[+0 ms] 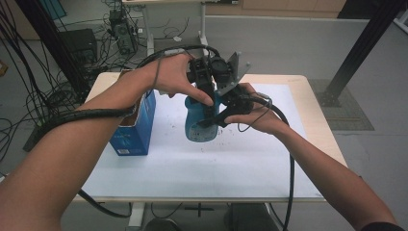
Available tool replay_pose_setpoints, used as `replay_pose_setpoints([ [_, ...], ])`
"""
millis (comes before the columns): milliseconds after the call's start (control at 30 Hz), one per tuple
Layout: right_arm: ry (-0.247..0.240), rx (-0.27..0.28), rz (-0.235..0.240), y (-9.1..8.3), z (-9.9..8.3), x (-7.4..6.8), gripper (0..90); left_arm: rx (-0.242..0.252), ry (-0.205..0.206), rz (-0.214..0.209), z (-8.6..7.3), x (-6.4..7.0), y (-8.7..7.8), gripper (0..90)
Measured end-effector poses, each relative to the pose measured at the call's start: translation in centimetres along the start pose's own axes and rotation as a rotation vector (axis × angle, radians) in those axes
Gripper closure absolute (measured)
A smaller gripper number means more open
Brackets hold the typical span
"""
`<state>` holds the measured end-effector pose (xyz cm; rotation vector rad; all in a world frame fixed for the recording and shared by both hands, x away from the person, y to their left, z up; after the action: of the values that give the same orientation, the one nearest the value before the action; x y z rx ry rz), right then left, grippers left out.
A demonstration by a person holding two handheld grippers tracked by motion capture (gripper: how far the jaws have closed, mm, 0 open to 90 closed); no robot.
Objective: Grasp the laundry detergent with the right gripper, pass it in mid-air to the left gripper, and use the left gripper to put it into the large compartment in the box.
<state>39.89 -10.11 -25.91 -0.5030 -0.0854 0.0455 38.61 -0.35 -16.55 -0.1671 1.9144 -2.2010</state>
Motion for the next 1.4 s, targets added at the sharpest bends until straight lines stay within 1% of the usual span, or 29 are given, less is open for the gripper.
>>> replay_pose_setpoints([
  [100, -0.002, 0.000, 0.000, -0.01, 0.01, -0.04, 43.6, -0.006, 0.004, -0.002, 0.03, 0.00, -0.02, 31.4],
  [167, 0.000, -0.003, -0.002, -0.02, 0.01, -0.08, 43.6, -0.003, 0.005, -0.008, 0.05, 0.06, -0.03, 34.2],
  [200, 0.000, -0.001, 0.004, 0.01, -0.01, -0.05, 43.6, -0.005, 0.006, -0.006, 0.07, 0.08, -0.02, 35.1],
  [433, 0.000, 0.004, 0.008, 0.05, -0.20, -0.04, 43.5, -0.009, 0.012, 0.001, 0.18, 0.14, 0.13, 35.9],
  [467, -0.011, 0.010, 0.008, 0.06, -0.28, 0.07, 43.5, -0.010, 0.011, 0.001, 0.19, 0.12, 0.12, 36.0],
  [600, -0.001, 0.017, 0.007, -0.01, -0.35, 0.09, 43.5, -0.007, 0.011, 0.002, 0.23, 0.09, 0.10, 36.1],
  [667, -0.008, 0.020, 0.007, 0.01, -0.38, 0.16, 43.4, -0.008, 0.011, 0.004, 0.24, 0.09, 0.12, 36.1],
  [967, 0.004, 0.016, 0.006, 0.07, -0.53, 0.09, 43.2, -0.004, 0.015, 0.008, 0.18, 0.10, 0.31, 36.1],
  [1100, -0.004, 0.017, 0.009, 0.22, -0.60, 0.13, 43.1, -0.008, 0.010, 0.001, 0.08, 0.08, 0.42, 36.2],
  [1233, -0.001, 0.017, 0.014, 0.33, -0.66, 0.13, 43.1, -0.011, 0.009, -0.002, 0.04, 0.08, 0.50, 36.2],
  [1267, 0.008, 0.013, 0.017, 0.32, -0.65, 0.04, 43.0, -0.013, 0.009, -0.005, 0.02, 0.08, 0.54, 36.2],
  [1300, -0.002, 0.016, 0.016, 0.38, -0.68, 0.09, 43.0, -0.015, 0.007, -0.007, 0.02, 0.08, 0.56, 36.3],
  [1400, -0.003, 0.014, 0.017, 0.45, -0.75, 0.03, 43.0, -0.024, 0.010, -0.007, 0.05, 0.09, 0.64, 36.3],
])
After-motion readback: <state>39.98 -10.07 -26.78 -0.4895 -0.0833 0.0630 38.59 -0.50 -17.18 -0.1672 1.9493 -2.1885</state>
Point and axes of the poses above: each handheld gripper's, and its own axes: y roughly forward along the jaws, z roughly out of its top, x roughly to its right, the point moved 1 cm from there along y, roughly forward along the jaws, and after that the axes turned 4 degrees about x, right-handed, at the moved point
